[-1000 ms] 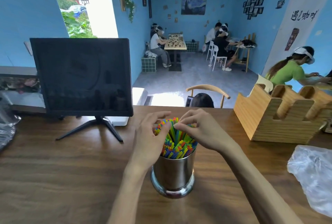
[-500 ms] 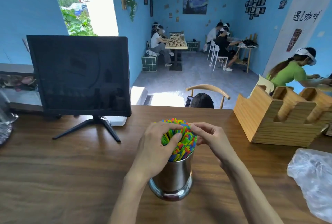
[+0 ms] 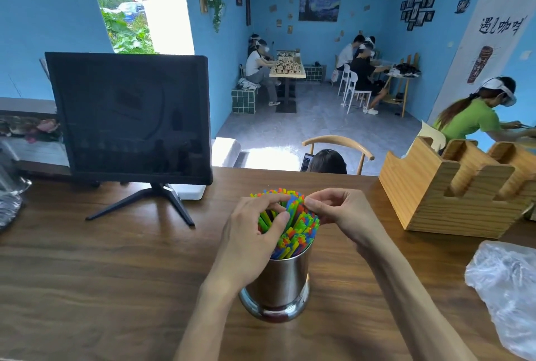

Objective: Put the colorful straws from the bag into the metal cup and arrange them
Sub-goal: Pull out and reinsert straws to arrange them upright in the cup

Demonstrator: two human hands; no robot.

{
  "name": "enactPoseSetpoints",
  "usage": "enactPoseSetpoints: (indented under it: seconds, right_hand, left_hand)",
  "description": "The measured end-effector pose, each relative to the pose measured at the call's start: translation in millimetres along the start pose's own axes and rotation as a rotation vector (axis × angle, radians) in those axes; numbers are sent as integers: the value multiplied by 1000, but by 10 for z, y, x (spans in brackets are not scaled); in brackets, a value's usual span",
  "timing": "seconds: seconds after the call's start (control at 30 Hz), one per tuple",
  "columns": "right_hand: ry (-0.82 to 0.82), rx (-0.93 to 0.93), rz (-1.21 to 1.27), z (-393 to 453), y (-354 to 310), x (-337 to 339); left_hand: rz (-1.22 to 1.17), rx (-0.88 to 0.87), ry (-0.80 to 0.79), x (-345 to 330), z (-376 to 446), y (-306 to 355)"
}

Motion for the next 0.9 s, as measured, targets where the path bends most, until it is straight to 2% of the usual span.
enactPoseSetpoints:
  seconds: [0.2,0.33,0.43,0.53,0.6,0.67,0.77,0.9]
  right_hand:
    - [92,195,-162,-10,-360,26]
    - [0,397,-205,-41,-779,-90]
    - [-87,481,-155,-85,-1019,-277]
    - [-89,546,-96,-96,-1119,-320]
    - [-89,528,-13,-74,-1073,-261]
    - [-165,436,28,-62,-922,-265]
    - [-284,328,-88,-83,-599,-363]
    - [-298,332,-220,-68,-445,-399]
  left_hand:
    - [-47,-18,25,21,-11,24]
    - [5,-90,85,33,27,174]
    - [64,-132,121,40,98,330]
    - [-92,-146,90,98,141,401]
    - [-234,-127,74,160,166,402]
    - [-315,-103,88,239,204,390]
    - [-361,-84,66,302,281,362]
    - [-387,-6,58,303,371,283]
Point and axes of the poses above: each hand's wrist, its own z-axis towards the middle knuckle, its own x-axis out of the back of the hand, y = z × x, the point moved 5 cm from there along z, towards the middle knuckle, and after that the axes turned 8 degrees about x, right-handed, at the moved point
